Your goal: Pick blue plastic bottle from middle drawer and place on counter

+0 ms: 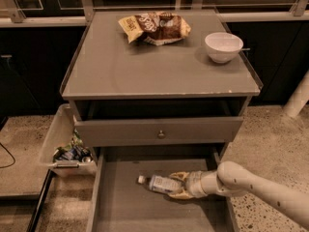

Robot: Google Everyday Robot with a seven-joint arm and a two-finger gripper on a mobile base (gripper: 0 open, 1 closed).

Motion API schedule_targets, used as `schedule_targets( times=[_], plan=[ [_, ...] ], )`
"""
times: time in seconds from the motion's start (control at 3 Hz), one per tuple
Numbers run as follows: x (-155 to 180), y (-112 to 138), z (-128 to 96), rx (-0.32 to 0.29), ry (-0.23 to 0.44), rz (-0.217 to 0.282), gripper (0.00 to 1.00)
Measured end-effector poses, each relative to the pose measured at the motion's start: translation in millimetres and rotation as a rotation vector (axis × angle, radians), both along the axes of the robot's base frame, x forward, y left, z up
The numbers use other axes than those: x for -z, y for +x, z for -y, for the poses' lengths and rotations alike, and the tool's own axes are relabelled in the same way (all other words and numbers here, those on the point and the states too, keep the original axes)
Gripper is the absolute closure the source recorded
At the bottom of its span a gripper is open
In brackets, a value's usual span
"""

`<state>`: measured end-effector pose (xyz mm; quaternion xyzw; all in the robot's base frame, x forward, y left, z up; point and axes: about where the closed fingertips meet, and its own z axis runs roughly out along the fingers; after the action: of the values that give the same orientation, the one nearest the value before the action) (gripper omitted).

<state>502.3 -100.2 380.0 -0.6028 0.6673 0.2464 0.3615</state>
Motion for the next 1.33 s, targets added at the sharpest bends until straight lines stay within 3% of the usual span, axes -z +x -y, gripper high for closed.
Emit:
schedule_targets(
  times=[0.33,0.67,1.33],
  plan=[
    [0,0,0,0.0,0.0,0.0,0.87],
    [0,0,0,0.0,0.0,0.0,1.0],
    [-16,-3,7,-0.024,0.02,-0.022,1.0]
  ],
)
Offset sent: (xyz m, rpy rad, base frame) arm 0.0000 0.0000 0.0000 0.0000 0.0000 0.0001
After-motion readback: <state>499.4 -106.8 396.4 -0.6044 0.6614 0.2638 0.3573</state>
